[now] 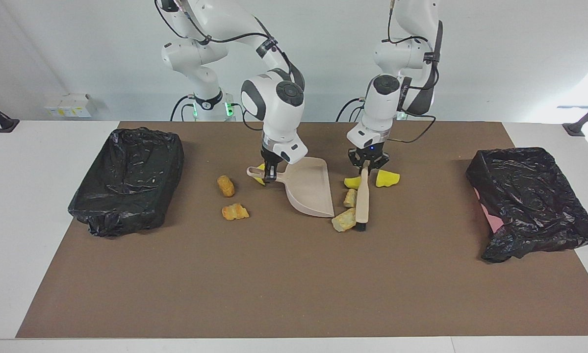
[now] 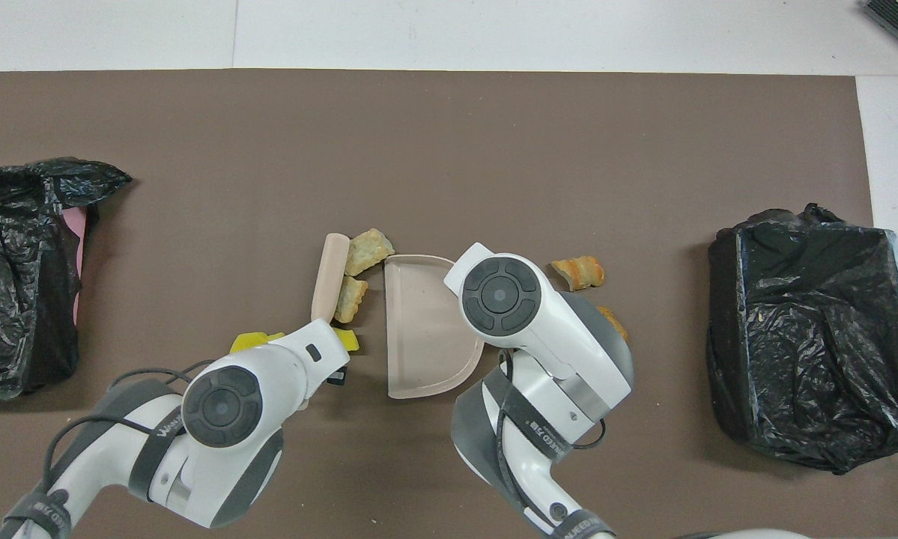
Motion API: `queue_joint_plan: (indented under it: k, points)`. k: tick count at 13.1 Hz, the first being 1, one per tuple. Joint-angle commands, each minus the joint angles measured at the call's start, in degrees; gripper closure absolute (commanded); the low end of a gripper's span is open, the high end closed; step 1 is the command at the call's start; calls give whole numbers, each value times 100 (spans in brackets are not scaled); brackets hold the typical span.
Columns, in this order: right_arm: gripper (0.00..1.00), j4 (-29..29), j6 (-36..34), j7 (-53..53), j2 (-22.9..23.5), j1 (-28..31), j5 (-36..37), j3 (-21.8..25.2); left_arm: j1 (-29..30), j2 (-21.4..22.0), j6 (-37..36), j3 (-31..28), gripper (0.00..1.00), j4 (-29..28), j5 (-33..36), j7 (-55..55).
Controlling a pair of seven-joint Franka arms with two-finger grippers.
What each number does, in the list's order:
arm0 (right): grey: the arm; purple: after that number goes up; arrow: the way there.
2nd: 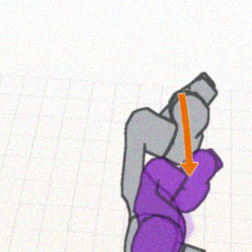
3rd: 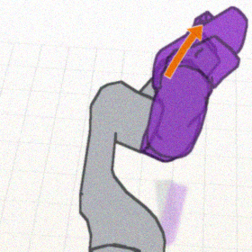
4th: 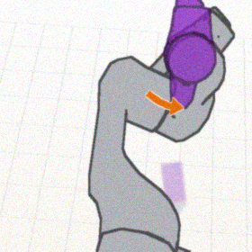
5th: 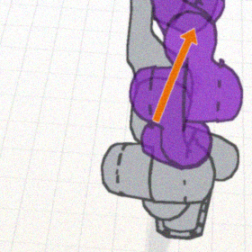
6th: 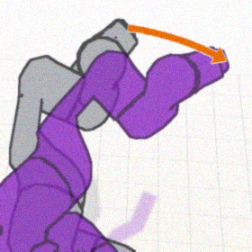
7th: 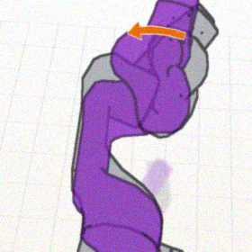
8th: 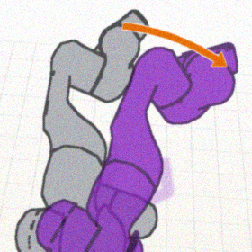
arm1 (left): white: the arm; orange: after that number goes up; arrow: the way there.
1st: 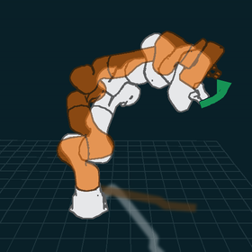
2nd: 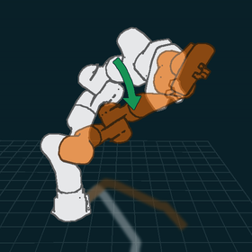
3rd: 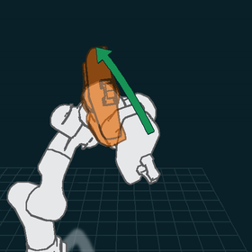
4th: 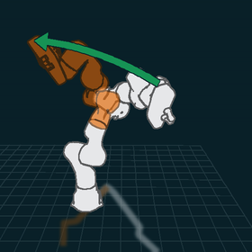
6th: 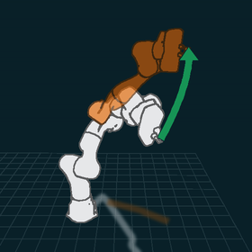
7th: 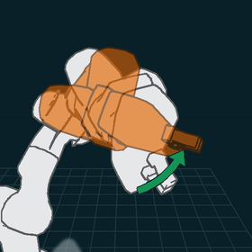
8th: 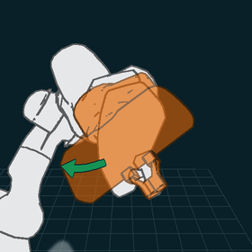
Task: Sweep and dump trash in bin
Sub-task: 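Sweep the chunks with the left gripper's brush into the dustpan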
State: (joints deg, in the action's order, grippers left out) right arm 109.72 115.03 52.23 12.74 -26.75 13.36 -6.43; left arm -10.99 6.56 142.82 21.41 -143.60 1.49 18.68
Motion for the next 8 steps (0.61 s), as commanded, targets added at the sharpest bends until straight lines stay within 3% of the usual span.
queue_joint_plan:
  k: [1,6,8]
  points:
    - [100,190,28,-134,-149,12,35,-42,-543,170,-263,-76,100,7,9,460]
    - [100,190,28,-240,-149,12,35,-42,-1404,320,-316,-67,100,51,-70,1242]
    - [100,190,28,-240,-149,12,44,-42,-1467,276,-333,-76,100,191,-123,1410]
